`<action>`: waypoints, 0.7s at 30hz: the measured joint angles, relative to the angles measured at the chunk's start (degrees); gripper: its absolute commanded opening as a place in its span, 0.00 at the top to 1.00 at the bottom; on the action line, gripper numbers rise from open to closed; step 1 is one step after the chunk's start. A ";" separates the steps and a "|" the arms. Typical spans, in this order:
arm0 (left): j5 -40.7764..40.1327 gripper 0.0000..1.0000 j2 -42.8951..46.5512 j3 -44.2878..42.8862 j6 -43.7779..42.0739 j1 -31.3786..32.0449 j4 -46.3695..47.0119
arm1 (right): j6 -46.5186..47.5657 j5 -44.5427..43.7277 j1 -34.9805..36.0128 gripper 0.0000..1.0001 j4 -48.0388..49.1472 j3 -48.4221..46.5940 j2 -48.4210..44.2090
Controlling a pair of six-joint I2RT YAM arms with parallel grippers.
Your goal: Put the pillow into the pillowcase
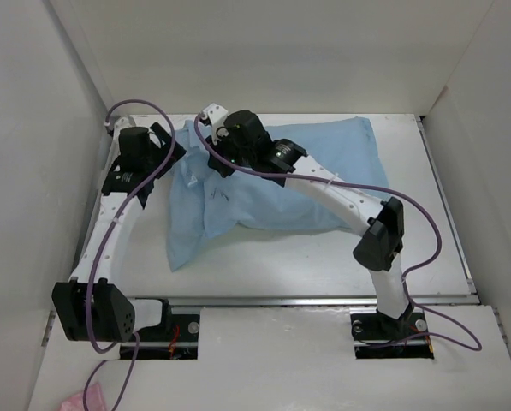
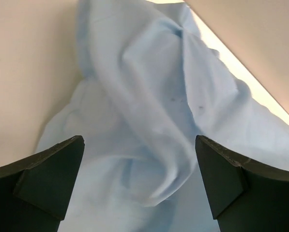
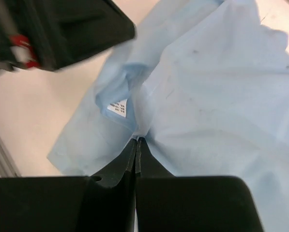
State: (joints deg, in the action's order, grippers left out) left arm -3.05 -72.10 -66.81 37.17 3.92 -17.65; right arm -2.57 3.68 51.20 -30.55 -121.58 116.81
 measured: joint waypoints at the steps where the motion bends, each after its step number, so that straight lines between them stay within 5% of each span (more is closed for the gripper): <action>1: -0.90 0.00 0.11 0.02 0.52 -0.44 -0.90 | 0.11 0.46 -0.24 1.00 -0.09 -0.42 1.07; 10: -4.42 0.00 0.55 2.03 2.97 -3.23 -5.31 | 1.68 16.79 -0.92 1.00 0.15 0.61 6.23; 12: -4.22 0.15 1.01 3.41 2.97 -3.41 -4.98 | 1.88 19.82 -0.96 1.00 1.20 1.05 6.21; 13: -3.82 0.54 1.18 4.11 2.86 -3.43 -4.72 | 1.88 20.83 -0.98 1.00 1.62 1.11 6.21; 15: -2.08 0.91 1.44 5.70 2.29 -3.41 -3.45 | 1.60 21.51 -0.98 1.00 2.38 1.11 6.21; 16: -0.96 1.00 1.46 6.60 1.90 -3.41 -2.64 | 1.42 21.51 -0.98 1.00 2.84 1.11 6.16; 21: 3.52 1.00 1.46 12.59 0.17 -3.41 0.98 | 1.01 20.76 -0.98 1.00 4.39 1.09 5.81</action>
State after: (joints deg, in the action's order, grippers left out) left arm 0.47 -70.63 -54.22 37.34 0.51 -16.67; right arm -1.56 24.45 50.22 -26.15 -120.49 122.63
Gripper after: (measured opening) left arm 0.006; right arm 0.009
